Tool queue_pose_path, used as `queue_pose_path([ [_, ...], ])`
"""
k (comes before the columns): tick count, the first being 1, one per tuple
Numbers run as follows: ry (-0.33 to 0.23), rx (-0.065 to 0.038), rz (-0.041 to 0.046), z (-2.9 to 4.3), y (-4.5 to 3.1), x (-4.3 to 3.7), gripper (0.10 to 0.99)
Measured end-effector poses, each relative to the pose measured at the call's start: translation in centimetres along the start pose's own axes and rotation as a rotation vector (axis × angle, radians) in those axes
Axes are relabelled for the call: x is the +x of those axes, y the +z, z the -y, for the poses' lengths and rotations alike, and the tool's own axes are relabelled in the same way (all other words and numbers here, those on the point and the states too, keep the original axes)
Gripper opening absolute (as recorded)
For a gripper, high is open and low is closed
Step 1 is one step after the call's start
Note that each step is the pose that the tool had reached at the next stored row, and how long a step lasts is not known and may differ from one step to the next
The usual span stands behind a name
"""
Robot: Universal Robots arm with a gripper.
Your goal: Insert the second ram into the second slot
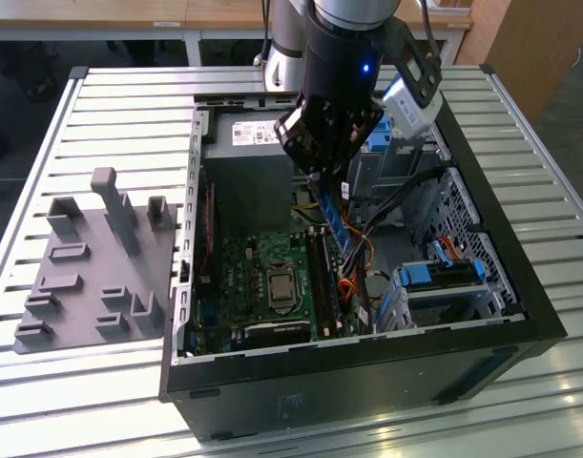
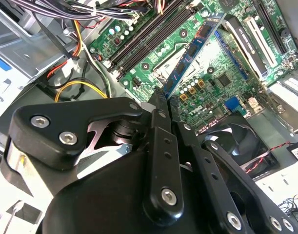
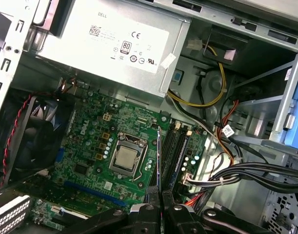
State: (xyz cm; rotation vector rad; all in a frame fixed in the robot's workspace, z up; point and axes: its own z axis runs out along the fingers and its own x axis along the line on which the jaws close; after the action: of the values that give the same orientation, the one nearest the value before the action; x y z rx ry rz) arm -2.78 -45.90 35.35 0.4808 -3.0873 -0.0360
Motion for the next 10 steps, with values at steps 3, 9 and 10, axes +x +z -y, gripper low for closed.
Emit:
queue_pose_path([
  [3,0.000,0.000,0.0000,0.00,0.06,0.00,0.137],
  [9,0.000,0.000,0.0000,0.01,0.25,0.00,0.137],
  [10,0.000,0.000,0.0000,0.01,0.28,0.00,0.137],
])
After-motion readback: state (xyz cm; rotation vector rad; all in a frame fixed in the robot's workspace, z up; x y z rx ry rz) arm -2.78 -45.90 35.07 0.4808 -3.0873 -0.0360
